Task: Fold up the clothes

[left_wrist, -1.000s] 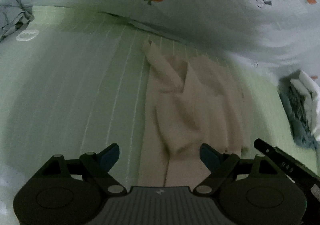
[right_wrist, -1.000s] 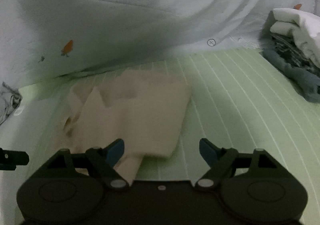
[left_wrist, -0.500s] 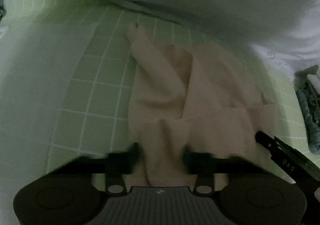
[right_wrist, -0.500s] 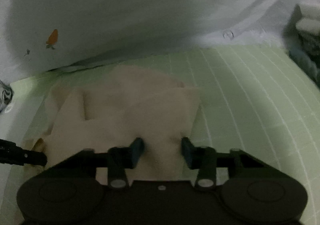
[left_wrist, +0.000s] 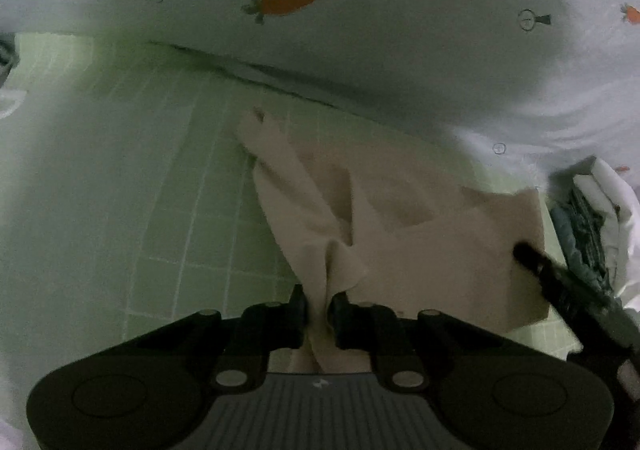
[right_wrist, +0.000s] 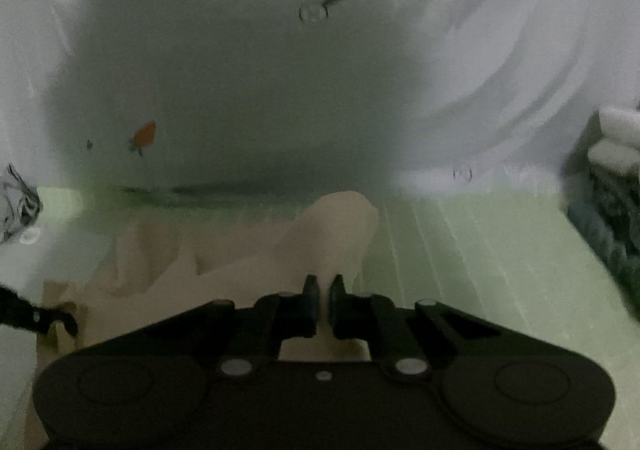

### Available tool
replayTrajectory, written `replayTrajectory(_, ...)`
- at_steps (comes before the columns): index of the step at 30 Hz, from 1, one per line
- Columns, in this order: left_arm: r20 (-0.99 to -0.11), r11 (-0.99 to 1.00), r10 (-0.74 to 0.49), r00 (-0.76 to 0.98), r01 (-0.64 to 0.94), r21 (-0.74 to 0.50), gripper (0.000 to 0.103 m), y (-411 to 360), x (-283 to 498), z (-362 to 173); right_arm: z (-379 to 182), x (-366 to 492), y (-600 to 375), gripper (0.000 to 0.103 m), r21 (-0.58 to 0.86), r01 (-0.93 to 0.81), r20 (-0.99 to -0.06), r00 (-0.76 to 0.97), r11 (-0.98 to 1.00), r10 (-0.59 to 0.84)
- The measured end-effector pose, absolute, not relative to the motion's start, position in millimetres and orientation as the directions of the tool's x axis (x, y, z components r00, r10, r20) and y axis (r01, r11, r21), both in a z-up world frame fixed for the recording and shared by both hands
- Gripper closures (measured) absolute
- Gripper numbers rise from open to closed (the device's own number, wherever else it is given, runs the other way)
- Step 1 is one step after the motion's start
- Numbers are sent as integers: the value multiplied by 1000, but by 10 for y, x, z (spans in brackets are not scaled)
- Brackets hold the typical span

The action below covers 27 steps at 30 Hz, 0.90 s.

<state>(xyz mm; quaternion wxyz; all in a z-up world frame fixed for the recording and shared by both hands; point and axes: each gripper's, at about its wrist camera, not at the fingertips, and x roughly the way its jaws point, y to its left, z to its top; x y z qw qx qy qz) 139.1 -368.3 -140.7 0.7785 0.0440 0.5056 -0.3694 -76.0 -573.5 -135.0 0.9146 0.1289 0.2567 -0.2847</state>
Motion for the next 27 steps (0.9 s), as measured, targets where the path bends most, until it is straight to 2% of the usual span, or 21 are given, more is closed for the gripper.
replayTrajectory(11,-851,775,-473,229,567,-278,82,-3469,1457,-1599,-1373,-657,-5638,97,83,556,-574,705,827,-417)
replayTrajectory(13,-828,765,-516,218,552,-331,70,-3395,1481,-1603,-1398,-656,-5627,97,78,555,-581,700,828,-415)
replayTrajectory(15,-814,754,-543,207,546,-364,63,-3356,1460,-1583,-1424,-659,-5641,97,83,558,-586,697,826,-412)
replayTrajectory(20,-821,750,-534,201,561,-350,68,-3446,1477,-1670,-1474,-674,-5676,97,101,565,-595,694,819,-406)
replayTrajectory(21,-826,754,-526,201,559,-345,82,-3460,1480,-1689,-1473,-677,-5676,97,102,565,-594,695,819,-406)
replayTrajectory(22,-831,758,-519,200,557,-339,87,-3474,1482,-1708,-1463,-676,-5674,97,102,564,-591,697,819,-406)
replayTrajectory(27,-828,757,-521,207,561,-336,86,-3442,1465,-1670,-1416,-674,-5665,97,105,561,-578,706,822,-408)
